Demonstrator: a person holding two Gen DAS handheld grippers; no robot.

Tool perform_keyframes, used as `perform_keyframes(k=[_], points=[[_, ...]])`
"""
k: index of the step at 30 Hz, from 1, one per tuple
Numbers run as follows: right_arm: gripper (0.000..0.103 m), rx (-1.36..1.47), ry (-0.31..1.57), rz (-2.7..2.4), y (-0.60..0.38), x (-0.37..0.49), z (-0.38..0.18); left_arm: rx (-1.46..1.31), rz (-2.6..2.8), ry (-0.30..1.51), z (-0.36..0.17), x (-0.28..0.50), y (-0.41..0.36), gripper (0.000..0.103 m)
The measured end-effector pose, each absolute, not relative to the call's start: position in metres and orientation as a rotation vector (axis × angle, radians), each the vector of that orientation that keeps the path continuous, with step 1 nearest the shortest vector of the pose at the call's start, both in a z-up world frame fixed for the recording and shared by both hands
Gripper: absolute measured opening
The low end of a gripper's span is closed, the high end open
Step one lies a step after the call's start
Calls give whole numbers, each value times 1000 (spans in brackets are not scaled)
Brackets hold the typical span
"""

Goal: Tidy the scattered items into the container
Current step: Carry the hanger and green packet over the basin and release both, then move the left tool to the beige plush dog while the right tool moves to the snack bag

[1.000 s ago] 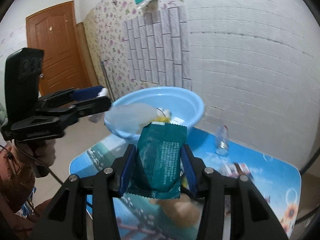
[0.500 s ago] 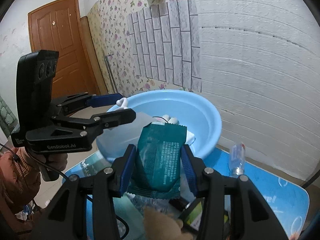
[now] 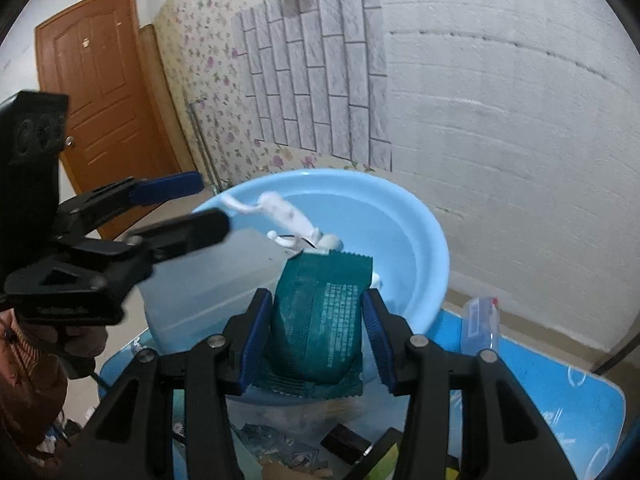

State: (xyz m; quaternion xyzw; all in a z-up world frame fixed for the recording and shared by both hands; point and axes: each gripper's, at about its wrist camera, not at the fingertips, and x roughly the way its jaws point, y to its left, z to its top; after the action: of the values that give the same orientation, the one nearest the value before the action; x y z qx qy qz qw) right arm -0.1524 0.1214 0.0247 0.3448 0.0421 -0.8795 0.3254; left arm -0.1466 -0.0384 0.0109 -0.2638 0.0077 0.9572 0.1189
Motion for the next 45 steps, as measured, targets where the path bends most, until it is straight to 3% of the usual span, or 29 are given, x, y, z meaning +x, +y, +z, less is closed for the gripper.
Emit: perform_keyframes(k=[5, 15, 31, 45], points=[[62, 910, 73, -2309, 127, -148, 24, -779, 2813, 15, 12, -132, -40, 74], [62, 896, 85, -2337, 145, -124, 29, -806, 2817, -16, 7, -99, -29, 74], [62, 994, 54, -2500, 236, -65, 12, -850, 2708, 42, -12, -55, 33, 85], [62, 1074, 11, -2549, 280, -31, -12, -965, 2629, 51, -38, -45, 68, 85]])
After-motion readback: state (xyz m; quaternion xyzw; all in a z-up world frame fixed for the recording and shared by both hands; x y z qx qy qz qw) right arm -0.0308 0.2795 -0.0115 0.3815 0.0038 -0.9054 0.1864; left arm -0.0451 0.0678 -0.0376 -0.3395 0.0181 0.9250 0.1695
